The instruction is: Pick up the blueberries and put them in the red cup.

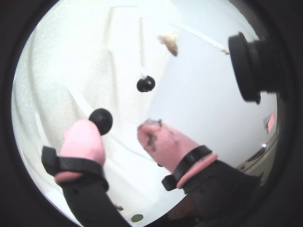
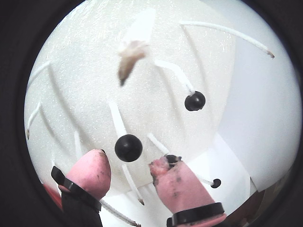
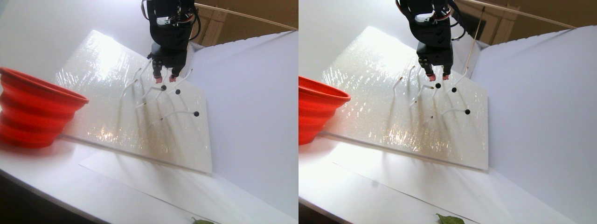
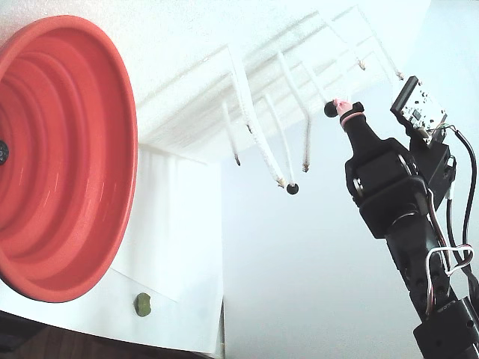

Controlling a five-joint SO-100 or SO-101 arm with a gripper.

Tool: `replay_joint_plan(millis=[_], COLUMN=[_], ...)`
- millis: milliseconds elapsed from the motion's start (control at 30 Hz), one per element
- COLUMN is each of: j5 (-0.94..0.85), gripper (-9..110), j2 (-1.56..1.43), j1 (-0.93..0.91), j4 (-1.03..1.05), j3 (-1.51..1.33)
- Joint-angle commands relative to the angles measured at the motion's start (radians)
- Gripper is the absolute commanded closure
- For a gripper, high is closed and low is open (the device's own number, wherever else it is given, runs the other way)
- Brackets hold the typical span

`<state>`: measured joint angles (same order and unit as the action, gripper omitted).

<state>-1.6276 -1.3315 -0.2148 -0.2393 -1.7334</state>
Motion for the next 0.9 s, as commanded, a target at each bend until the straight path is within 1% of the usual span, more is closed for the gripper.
replay_joint_plan(millis=[0, 867], j5=[0.005, 0.04], gripper=[84, 83], j2=[-0.015, 0.057], j1=[-0.067, -0.021], j4=[-0.037, -0.075], j3=[0.117, 0.153])
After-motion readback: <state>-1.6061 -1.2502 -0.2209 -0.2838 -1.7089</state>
